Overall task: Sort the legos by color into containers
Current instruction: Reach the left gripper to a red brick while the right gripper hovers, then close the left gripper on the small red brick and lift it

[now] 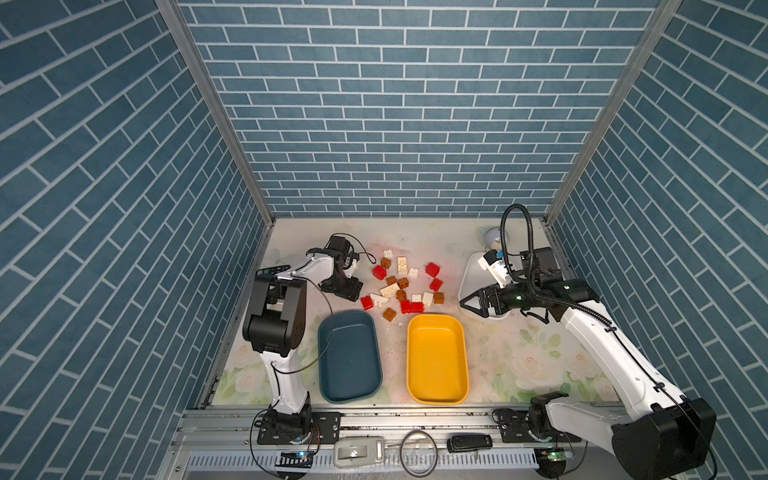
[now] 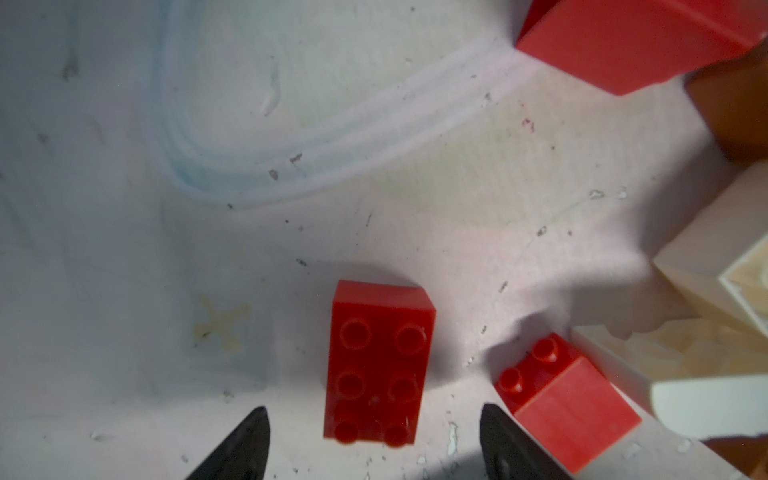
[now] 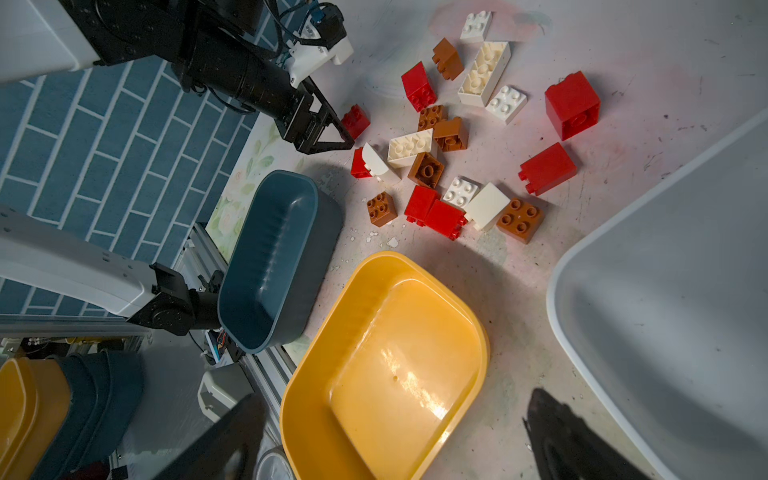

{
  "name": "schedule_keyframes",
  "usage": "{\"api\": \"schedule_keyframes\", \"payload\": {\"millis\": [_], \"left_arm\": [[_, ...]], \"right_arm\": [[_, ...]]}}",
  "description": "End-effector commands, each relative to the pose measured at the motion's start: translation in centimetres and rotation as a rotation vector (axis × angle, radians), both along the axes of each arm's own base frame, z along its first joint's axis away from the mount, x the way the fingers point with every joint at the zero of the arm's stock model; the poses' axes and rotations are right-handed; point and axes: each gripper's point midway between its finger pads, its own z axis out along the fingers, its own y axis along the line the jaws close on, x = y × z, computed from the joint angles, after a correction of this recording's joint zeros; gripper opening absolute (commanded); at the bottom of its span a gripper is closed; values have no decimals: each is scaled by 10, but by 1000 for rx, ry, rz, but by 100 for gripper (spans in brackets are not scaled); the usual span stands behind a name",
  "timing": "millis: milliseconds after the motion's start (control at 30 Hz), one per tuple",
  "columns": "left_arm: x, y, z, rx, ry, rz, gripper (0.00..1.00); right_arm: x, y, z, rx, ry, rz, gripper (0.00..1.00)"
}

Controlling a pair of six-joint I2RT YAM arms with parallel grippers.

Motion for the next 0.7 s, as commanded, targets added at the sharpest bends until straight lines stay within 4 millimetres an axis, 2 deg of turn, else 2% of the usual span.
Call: {"api": "schedule_keyframes", "payload": {"millis": [0, 100, 200, 367, 533, 667], "left_arm": [[15, -3, -2, 20, -35, -24, 76], [17, -4, -7, 25, -32, -27, 61], [18, -4, -11, 25, -26, -25, 53], [17, -6, -6, 16, -27, -23, 35], [12, -4, 19, 16, -27, -8, 31], [0, 0, 60, 29, -34, 33, 32]], "right_arm": [[-1, 3, -3, -12, 7, 8, 99], [-2, 6, -4, -14, 13, 12, 99], [-5, 8, -5, -13, 18, 20, 99], [-5, 10, -5, -12, 24, 24, 99], [-3, 11, -5, -8, 18, 26, 99], [-1, 13, -4, -1, 16, 34, 99]]}}
